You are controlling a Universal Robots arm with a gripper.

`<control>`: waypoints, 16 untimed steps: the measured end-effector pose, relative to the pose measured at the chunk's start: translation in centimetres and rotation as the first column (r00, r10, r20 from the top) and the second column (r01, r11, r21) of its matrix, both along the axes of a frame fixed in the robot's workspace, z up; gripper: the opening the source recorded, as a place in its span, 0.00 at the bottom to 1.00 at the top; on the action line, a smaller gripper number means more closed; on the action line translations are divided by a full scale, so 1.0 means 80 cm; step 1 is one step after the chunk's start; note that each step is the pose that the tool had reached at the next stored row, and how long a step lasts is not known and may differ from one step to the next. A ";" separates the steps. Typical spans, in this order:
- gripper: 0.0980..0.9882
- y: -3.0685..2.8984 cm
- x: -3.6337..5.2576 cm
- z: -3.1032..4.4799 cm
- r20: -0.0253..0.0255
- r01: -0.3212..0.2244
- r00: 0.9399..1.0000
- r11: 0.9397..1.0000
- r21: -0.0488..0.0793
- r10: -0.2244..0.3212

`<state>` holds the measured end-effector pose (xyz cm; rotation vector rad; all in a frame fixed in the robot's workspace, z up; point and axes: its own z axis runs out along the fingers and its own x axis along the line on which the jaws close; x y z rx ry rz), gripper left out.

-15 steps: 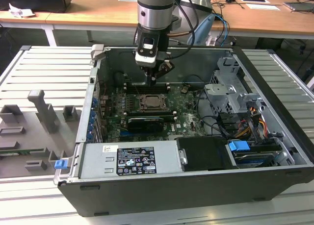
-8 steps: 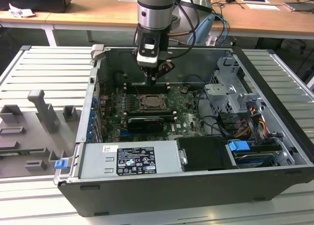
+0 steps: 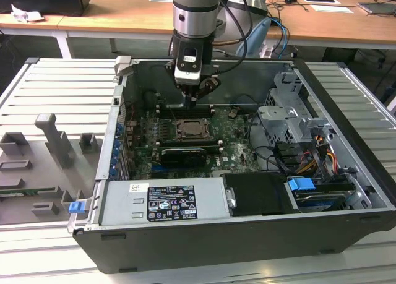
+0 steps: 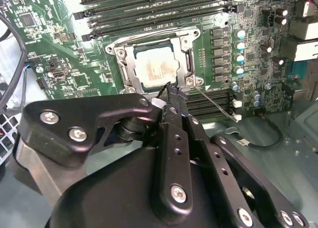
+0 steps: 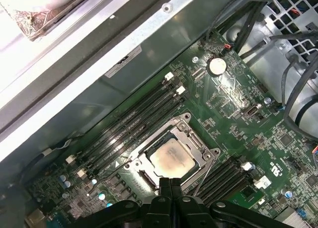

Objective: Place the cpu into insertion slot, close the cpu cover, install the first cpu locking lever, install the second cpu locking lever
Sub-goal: 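Install the first cpu locking lever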

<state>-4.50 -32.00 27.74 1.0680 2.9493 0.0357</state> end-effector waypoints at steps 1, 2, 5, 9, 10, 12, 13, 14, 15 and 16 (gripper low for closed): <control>0.01 0.0000 0.000 0.0000 0.000 -0.011 1.000 1.000 0.000 0.011; 0.01 0.0000 0.000 0.0000 0.000 -0.046 0.999 0.999 0.000 0.046; 0.01 0.0000 0.000 0.0000 0.000 -0.117 0.993 0.993 0.000 0.117; 0.01 -0.0001 -0.001 0.0000 0.000 -0.185 0.983 0.983 0.000 0.185; 0.01 -0.0001 -0.001 0.0000 0.000 -0.204 0.979 0.979 0.000 0.204; 0.01 -0.0001 -0.001 0.0000 0.000 -0.244 0.970 0.970 0.000 0.244; 0.01 -0.0001 -0.001 0.0000 0.000 -0.254 0.967 0.967 0.000 0.254; 0.01 -0.0001 -0.001 0.0000 0.000 -0.273 0.962 0.962 0.000 0.273; 0.01 -0.0001 -0.001 0.0000 0.000 -0.301 0.953 0.953 0.000 0.301; 0.01 -0.0001 -0.001 0.0000 0.000 -0.310 0.951 0.951 0.000 0.310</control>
